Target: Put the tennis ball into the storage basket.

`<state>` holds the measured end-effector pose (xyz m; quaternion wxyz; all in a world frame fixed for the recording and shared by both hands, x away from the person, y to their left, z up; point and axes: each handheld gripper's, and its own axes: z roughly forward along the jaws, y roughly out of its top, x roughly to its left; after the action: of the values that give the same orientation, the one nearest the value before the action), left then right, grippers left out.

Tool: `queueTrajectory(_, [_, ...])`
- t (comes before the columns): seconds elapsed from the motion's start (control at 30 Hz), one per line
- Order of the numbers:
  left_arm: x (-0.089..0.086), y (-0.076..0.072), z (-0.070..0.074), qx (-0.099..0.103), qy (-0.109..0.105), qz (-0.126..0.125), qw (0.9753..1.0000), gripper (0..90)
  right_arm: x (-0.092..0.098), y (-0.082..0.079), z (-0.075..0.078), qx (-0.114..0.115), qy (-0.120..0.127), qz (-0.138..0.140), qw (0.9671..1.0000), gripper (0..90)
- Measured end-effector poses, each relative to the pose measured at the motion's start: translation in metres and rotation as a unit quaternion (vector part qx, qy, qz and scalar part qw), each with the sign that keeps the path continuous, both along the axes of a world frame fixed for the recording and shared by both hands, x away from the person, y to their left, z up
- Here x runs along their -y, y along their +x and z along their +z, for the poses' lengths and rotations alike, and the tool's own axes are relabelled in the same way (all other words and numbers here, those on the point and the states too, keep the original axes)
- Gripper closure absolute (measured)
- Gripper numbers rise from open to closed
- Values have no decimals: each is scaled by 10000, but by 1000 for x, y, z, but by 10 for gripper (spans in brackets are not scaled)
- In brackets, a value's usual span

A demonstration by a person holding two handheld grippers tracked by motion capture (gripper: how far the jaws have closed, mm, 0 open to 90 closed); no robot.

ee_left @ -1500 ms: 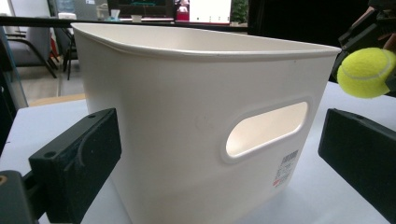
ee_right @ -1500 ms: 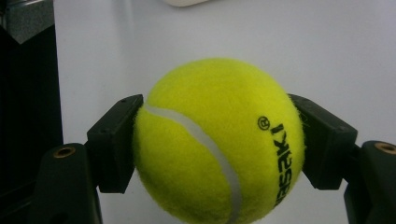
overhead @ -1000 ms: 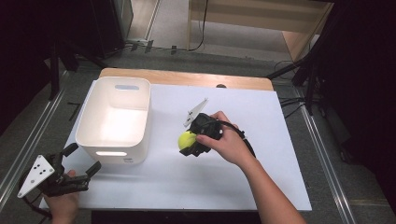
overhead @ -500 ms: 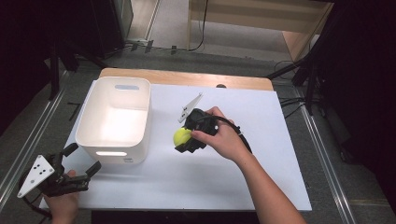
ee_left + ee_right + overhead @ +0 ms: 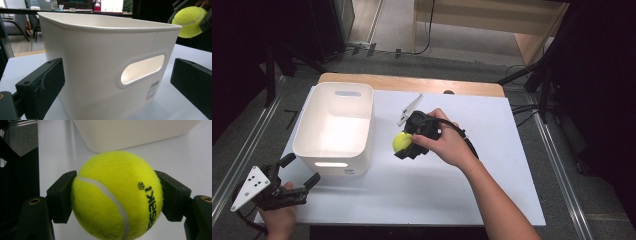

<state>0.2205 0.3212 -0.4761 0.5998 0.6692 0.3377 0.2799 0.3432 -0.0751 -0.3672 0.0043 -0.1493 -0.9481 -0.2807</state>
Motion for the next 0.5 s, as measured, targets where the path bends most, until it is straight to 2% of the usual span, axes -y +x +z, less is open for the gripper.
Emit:
queueTrajectory(0.07, [0, 0, 0, 0, -1, -4, 10000, 0, -2, 1, 2, 28, 39, 85, 10000, 234])
queueTrajectory(0.13, [0, 0, 0, 0, -9, -9, 10000, 0, -3, 1, 4, 24, 40, 26, 10000, 234])
queueTrajectory(0.5, [0, 0, 0, 11, -32, -8, 10000, 0, -17, 5, 16, 69, 37, 114, 9999, 234])
